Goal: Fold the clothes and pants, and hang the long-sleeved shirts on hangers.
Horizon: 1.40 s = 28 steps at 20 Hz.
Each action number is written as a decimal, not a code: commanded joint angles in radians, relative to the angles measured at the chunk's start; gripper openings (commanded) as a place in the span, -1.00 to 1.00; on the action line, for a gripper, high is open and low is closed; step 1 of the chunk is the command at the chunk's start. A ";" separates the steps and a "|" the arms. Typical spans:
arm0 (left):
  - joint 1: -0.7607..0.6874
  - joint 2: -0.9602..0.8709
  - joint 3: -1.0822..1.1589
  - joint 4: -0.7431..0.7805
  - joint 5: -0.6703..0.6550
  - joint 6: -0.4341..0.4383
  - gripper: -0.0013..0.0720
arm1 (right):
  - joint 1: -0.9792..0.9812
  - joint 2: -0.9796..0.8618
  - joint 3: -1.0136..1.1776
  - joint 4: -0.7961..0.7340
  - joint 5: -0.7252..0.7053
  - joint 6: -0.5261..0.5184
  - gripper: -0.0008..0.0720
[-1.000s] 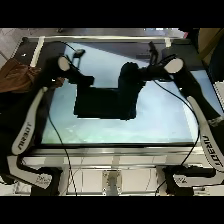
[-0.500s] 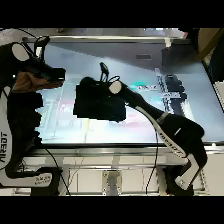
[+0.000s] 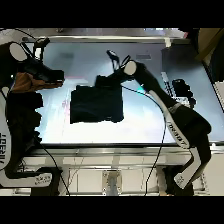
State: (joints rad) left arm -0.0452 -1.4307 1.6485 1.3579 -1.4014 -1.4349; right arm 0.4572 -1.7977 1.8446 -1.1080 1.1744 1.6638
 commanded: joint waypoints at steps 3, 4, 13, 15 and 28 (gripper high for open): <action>0.001 0.001 0.000 0.000 -0.010 0.003 -0.91 | -0.246 0.088 -0.250 -0.021 0.176 -0.045 0.93; 0.001 0.001 0.000 0.000 -0.010 0.003 -0.91 | -0.287 0.072 -0.293 0.140 0.129 -0.096 0.93; 0.001 0.001 0.000 -0.028 -0.010 -0.001 -0.91 | -0.304 -0.170 -0.335 0.465 0.058 -0.222 0.98; 0.000 0.001 0.000 -0.034 -0.010 0.000 -0.91 | -0.287 -0.203 -0.335 0.513 0.051 -0.236 0.98; 0.000 0.001 0.000 -0.034 -0.011 0.004 -0.91 | -0.207 -0.226 -0.209 0.741 -0.005 -0.399 -0.79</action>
State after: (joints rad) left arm -0.0452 -1.4303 1.6482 1.3239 -1.4120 -1.4326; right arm 0.2646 -2.0277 1.5848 -0.3721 1.1469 1.2678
